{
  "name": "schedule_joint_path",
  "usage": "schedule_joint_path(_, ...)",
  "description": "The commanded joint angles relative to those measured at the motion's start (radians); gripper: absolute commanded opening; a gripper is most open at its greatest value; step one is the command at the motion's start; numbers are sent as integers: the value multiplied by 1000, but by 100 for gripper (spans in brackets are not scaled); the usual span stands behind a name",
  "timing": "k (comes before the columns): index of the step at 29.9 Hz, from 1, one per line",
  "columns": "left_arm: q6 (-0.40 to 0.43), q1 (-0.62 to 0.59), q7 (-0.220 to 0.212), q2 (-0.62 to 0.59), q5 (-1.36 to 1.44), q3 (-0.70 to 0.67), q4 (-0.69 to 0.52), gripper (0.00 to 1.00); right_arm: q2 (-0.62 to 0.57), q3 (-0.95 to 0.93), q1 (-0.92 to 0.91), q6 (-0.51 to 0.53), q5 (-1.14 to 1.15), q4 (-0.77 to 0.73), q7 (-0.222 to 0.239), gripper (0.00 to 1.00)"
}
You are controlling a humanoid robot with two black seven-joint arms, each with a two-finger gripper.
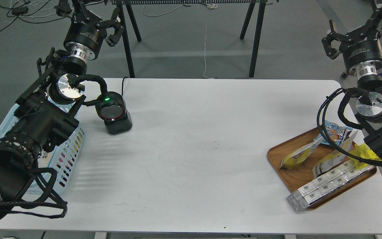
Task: Scan snack and place in basket
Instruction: 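Raise the right arm and move the right gripper toward the wooden tray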
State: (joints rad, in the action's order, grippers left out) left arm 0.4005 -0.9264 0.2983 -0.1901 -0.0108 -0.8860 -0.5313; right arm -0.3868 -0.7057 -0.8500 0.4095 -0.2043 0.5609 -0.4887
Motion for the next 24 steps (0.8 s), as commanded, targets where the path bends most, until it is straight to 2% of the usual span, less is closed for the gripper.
schedule_joint_path(1,-9,0,5,-2,3,15,1,99,-1,8,-1,5,2,2,0,98)
schedule_joint_path(3,-19,0,-8,-2,3,16,-1,99,-3,11,-1,12,2,7,0,98)
schedule_joint_path(8,-19,-8,-11,-9,11,19,4,99,-29,20,-15,79,16,14,0,98)
schedule_joint_path(10,-17,-8,-16,-11,12,19,5,99,-73,67,-49,79,32,25,0,98)
schedule_joint_path(19,-11,-8,-18,-29,14,21,2,99,-230,540,-429,79,74,128,0,98)
schedule_joint_path(24,-11,-8,-21,-31,14,21,1,99,-250,713,-610,79,262,235,0,98)
